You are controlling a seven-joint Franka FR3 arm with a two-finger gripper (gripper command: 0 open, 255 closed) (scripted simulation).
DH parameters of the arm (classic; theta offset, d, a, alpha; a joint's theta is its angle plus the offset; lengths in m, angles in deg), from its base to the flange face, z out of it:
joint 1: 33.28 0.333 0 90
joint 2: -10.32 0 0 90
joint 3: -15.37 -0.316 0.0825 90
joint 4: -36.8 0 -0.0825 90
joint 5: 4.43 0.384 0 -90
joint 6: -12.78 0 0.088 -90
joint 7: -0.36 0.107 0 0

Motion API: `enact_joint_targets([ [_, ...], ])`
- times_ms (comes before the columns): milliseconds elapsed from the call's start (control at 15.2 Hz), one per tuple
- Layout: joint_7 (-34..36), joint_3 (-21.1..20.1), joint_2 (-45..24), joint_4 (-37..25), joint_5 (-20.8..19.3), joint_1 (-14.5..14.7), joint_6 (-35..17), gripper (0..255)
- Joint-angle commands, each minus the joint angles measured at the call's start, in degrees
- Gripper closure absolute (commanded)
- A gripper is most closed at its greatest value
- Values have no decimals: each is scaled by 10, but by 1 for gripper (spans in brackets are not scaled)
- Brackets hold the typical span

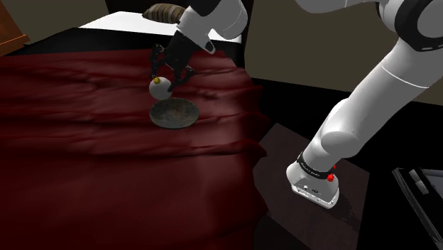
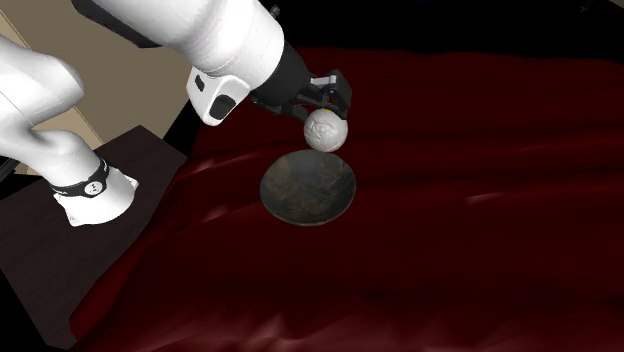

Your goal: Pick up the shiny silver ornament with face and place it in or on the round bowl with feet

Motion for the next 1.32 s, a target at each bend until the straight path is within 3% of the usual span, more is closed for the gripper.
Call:
enact_joint_targets([
  [0,-25,18,23,21,6,-12,23,255],
  [1254,-120,17,-19,85,63,-5,-54,255],
])
